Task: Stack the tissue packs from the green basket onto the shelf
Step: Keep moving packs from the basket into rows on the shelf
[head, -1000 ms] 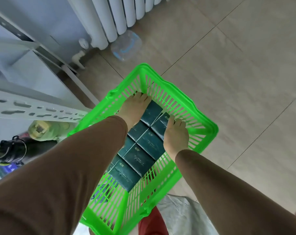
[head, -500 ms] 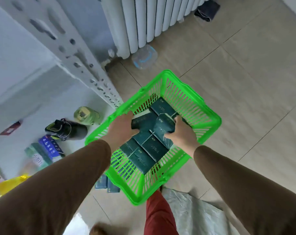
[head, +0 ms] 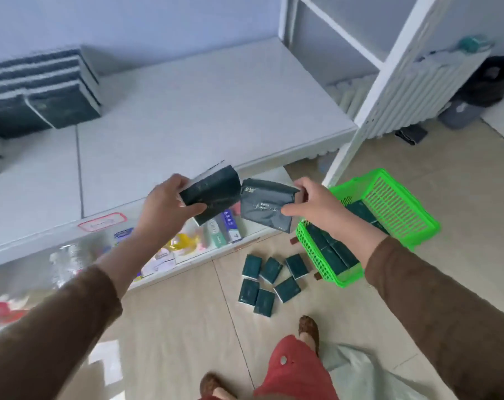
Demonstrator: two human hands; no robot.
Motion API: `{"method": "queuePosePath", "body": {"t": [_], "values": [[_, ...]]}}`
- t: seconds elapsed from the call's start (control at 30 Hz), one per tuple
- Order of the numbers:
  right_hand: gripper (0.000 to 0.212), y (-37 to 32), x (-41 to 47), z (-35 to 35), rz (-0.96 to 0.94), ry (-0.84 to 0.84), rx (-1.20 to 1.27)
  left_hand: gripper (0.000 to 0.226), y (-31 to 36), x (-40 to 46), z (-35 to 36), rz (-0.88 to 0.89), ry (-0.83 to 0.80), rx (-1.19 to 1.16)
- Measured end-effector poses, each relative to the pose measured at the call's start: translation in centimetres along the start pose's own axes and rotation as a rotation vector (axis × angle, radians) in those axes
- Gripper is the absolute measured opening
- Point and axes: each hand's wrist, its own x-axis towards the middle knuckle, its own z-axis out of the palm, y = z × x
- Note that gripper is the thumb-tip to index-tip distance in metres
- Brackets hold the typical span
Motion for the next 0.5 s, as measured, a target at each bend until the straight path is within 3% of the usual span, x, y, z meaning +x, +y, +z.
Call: {"method": "queuePosePath", "body": {"t": [0.23, 0.5], "values": [[0.040, -14.6, 1.2, 9.4, -0.253, -0.026, 0.155, 0.034, -8.9, -2.6, -15.9, -0.068, 0.181, 0.045], [0.049, -24.8, 10.2, 18.3, -0.373, -0.074, 0.149, 0.049, -16.9, 4.6, -24.5, -0.112, 0.234, 0.223]]}}
